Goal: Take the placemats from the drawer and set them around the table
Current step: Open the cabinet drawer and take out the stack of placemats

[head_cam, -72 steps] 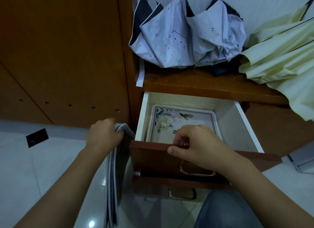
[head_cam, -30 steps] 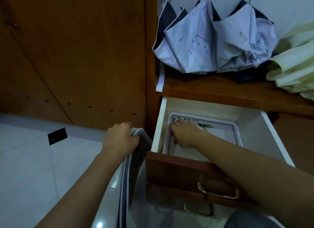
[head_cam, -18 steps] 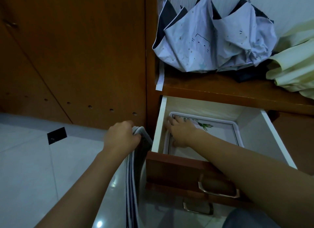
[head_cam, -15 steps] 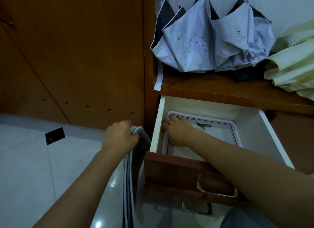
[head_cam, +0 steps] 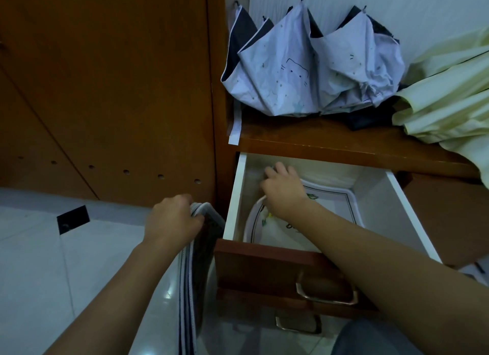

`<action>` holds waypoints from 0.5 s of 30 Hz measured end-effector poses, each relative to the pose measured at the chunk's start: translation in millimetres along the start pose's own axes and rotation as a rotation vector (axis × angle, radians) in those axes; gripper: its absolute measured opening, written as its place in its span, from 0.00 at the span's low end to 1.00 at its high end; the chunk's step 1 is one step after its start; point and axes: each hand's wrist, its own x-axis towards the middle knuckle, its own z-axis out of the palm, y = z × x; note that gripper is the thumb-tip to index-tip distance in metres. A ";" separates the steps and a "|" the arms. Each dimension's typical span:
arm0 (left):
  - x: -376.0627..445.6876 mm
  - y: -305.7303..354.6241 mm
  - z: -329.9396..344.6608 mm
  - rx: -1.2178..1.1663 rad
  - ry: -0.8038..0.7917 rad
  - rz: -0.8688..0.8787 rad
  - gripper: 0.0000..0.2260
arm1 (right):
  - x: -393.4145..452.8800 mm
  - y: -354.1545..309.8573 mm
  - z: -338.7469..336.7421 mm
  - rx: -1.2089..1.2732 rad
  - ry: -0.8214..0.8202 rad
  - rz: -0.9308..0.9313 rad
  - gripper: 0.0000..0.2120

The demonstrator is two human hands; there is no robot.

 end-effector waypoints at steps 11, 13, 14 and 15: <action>0.1 1.4 -6.2 -0.021 0.036 -0.001 0.08 | -45.5 20.0 -40.0 0.010 0.230 -0.063 0.14; -0.5 3.8 -7.6 -0.018 0.052 0.005 0.08 | -49.4 25.5 -49.1 0.007 0.341 -0.049 0.13; -0.9 5.6 -8.9 -0.010 0.061 0.008 0.09 | -49.5 27.0 -54.2 0.020 0.380 -0.037 0.12; -0.5 7.4 -10.3 -0.004 0.064 0.013 0.09 | -49.1 27.4 -59.2 0.049 0.408 -0.031 0.10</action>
